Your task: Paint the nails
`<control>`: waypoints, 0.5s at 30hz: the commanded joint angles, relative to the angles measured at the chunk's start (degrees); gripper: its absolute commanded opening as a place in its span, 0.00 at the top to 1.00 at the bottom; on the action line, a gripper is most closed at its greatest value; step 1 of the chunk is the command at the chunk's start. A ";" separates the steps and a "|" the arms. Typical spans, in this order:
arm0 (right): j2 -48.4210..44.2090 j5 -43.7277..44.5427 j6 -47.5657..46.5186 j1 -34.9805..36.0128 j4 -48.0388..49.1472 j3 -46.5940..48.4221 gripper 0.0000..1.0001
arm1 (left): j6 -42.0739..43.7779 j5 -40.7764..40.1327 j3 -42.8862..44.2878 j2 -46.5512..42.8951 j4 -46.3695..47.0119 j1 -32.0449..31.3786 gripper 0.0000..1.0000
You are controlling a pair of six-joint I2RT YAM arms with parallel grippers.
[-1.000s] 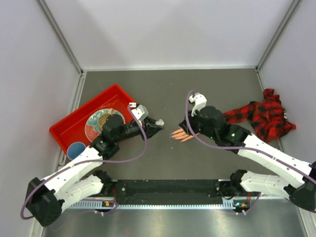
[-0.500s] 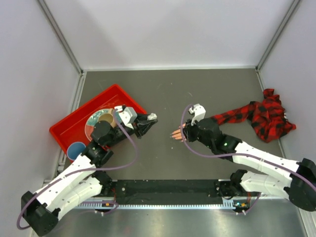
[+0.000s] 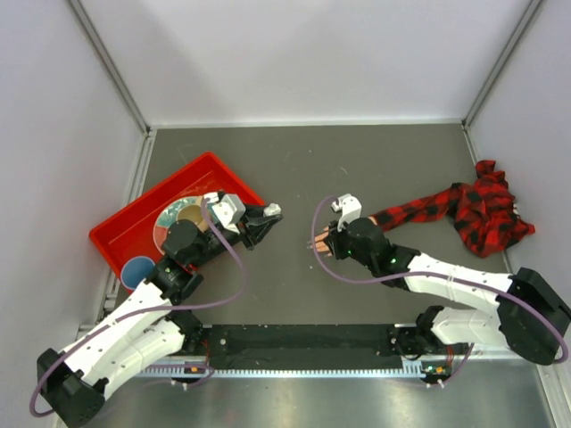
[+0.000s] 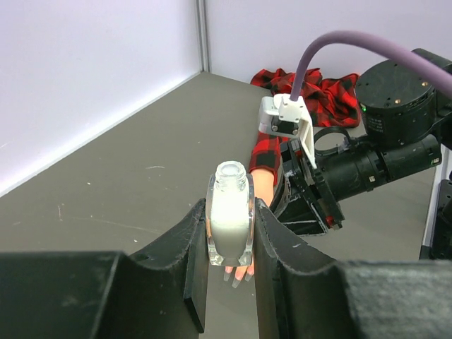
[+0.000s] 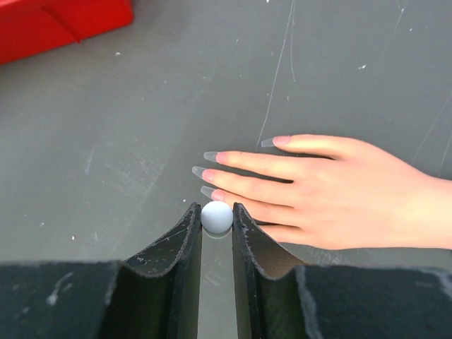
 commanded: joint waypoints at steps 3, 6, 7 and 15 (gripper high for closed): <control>2.03 -0.71 -1.53 -0.54 4.11 -0.28 1.00 | 0.57 -0.08 -0.39 0.27 2.96 -0.08 1.00; 3.08 -0.71 -1.79 -0.54 4.55 -0.37 1.00 | 0.57 0.09 -0.48 0.63 3.14 -0.08 1.00; 3.78 -0.97 -1.79 -0.54 4.64 -0.28 1.00 | 0.57 0.01 -0.48 0.80 3.14 -0.08 1.00; 6.34 -0.71 -1.62 -0.45 5.08 -0.20 1.00 | 0.57 0.18 -0.48 0.71 2.96 -0.16 1.00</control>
